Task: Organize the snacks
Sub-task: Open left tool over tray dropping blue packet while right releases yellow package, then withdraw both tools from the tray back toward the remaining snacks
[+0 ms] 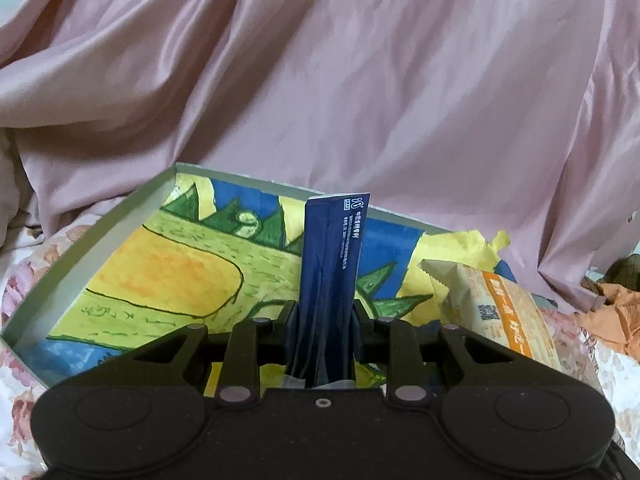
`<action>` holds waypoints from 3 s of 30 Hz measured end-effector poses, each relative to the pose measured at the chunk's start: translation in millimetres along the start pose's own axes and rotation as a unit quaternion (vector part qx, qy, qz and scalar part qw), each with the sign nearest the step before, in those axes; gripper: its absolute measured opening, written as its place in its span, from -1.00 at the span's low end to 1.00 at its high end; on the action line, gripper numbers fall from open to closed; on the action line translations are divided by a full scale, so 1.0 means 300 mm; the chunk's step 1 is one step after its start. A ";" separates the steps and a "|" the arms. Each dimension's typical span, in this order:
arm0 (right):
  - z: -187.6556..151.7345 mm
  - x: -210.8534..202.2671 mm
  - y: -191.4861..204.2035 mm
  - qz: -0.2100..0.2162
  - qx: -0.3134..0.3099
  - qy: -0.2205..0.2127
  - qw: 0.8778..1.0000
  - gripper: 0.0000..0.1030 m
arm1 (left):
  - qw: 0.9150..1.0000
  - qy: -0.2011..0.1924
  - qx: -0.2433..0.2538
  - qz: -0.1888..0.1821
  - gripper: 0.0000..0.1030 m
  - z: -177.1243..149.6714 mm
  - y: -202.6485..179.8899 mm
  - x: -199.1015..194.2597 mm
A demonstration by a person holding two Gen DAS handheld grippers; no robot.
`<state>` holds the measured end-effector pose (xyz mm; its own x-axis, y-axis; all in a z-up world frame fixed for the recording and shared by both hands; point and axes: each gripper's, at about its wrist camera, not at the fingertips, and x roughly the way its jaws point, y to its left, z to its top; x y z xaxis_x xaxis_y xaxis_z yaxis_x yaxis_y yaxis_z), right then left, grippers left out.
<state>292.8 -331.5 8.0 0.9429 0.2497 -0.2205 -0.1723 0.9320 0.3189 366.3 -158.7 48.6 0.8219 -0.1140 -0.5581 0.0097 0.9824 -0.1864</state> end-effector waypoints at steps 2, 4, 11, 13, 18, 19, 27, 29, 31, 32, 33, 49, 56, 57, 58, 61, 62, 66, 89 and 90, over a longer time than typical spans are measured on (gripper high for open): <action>0.000 0.001 0.005 -0.003 -0.005 0.006 1.000 0.20 | 1.000 0.006 0.003 0.003 -0.44 -0.004 -0.002 0.010; 0.002 0.003 0.006 -0.005 -0.009 0.010 1.000 0.20 | 1.000 0.009 0.007 0.009 -0.43 -0.009 -0.006 0.014; 0.007 0.001 0.015 -0.012 -0.020 0.018 1.000 0.20 | 1.000 0.014 0.001 0.015 -0.16 -0.008 0.003 0.009; 0.007 0.002 0.019 -0.013 -0.025 0.021 0.999 0.22 | 1.000 0.010 -0.003 0.014 0.11 -0.007 0.009 -0.004; 0.011 -0.005 0.028 -0.017 -0.031 0.020 0.999 0.55 | 1.000 -0.007 -0.007 0.010 0.63 -0.008 0.032 -0.060; 0.012 -0.009 0.032 -0.019 -0.032 0.017 0.999 0.66 | 1.000 -0.010 -0.010 0.010 0.67 -0.010 0.041 -0.076; 0.001 -0.069 0.099 -0.026 -0.079 -0.023 0.996 0.95 | 0.998 -0.053 -0.018 0.019 0.98 -0.017 0.120 -0.221; -0.004 -0.097 0.118 -0.025 -0.091 -0.037 0.995 0.99 | 0.998 -0.064 -0.019 0.022 0.98 -0.022 0.137 -0.261; -0.011 -0.128 0.136 -0.026 -0.103 -0.050 0.993 0.99 | 0.997 -0.073 -0.020 0.025 0.98 -0.029 0.155 -0.303; -0.014 -0.144 0.144 -0.026 -0.108 -0.055 0.992 0.99 | 0.996 -0.077 -0.021 0.026 0.98 -0.034 0.165 -0.325; -0.015 -0.160 0.152 -0.026 -0.113 -0.060 0.991 0.99 | 0.996 -0.081 -0.022 0.027 0.98 -0.041 0.175 -0.346; -0.040 -0.419 0.234 -0.024 -0.108 -0.063 0.992 1.00 | 0.996 -0.085 0.002 0.030 0.98 -0.196 0.296 -0.638; -0.101 -0.519 0.277 -0.013 -0.098 -0.027 0.995 1.00 | 0.997 -0.063 0.016 0.030 0.99 -0.292 0.351 -0.709; -0.112 -0.531 0.285 -0.009 -0.098 -0.019 0.995 1.00 | 0.998 -0.060 0.018 0.030 0.99 -0.306 0.361 -0.716; -0.123 -0.543 0.293 -0.005 -0.099 -0.011 0.995 1.00 | 0.998 -0.057 0.019 0.030 0.99 -0.318 0.369 -0.721; -0.155 -0.572 0.319 0.004 -0.112 0.013 0.994 1.00 | 0.999 -0.040 0.021 0.026 0.99 -0.359 0.398 -0.730; -0.166 -0.577 0.329 0.007 -0.118 0.022 0.993 1.00 | 0.999 -0.035 0.021 0.025 0.98 -0.372 0.407 -0.732; -0.210 -0.576 0.366 0.025 -0.140 0.066 0.988 1.00 | 0.999 -0.015 0.020 0.026 0.99 -0.427 0.446 -0.733; -0.366 -0.353 0.400 0.052 -0.145 0.302 0.941 0.99 | 0.997 0.063 0.034 0.019 0.98 -0.503 0.512 -0.601; -0.367 -0.343 0.401 0.054 -0.147 0.307 0.939 0.99 | 0.997 0.063 0.037 0.017 0.98 -0.501 0.509 -0.597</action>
<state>143.6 -216.0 -32.5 0.5891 0.3677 -0.7196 -0.4135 0.9022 0.1225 135.2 -10.6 -1.3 0.7449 -0.0941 -0.6606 0.0288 0.9936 -0.1091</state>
